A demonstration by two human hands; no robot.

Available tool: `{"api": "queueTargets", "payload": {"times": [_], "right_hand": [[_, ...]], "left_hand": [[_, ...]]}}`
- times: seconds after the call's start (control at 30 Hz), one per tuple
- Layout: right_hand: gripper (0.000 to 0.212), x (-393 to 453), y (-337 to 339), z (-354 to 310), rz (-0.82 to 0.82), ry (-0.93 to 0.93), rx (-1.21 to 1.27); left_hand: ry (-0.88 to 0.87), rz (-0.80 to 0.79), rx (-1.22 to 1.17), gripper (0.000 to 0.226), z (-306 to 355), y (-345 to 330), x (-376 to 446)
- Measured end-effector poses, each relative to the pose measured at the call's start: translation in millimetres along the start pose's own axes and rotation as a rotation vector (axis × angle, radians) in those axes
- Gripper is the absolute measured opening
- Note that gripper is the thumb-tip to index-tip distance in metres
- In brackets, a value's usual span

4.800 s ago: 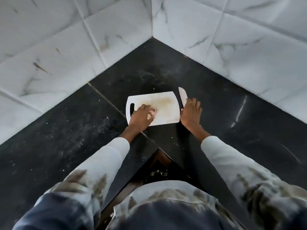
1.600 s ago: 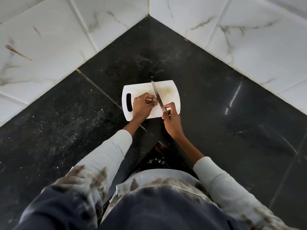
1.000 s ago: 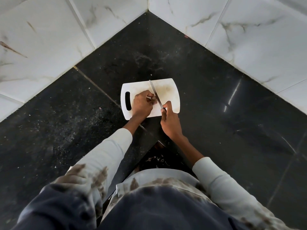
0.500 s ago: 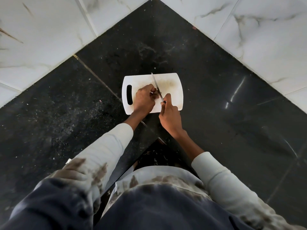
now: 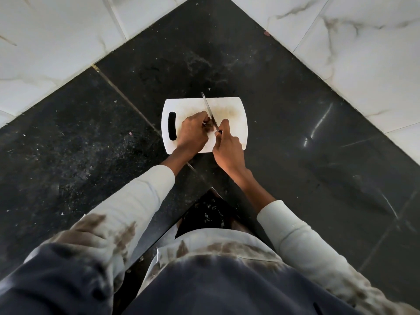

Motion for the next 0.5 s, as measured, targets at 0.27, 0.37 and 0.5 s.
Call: {"api": "queueTargets", "payload": {"times": [0.27, 0.37, 0.5], "right_hand": [[0.017, 12, -7, 2, -0.064, -0.073, 0.023], [0.009, 4, -8, 9, -0.040, -0.072, 0.061], [0.006, -11, -6, 17, -0.052, -0.069, 0.101]], "left_hand": [[-0.002, 0.012, 0.010, 0.015, 5, -2, -13], [0.030, 0.020, -0.008, 0.018, 2, -1, -7], [0.013, 0.005, -0.020, 0.023, 3, -3, -7]]}}
Point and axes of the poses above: each hand's wrist, its own x-axis towards the middle knuckle, its own y-axis out of the back of the hand, z = x × y, the point moved 5 cm from there along x, towards the middle knuckle
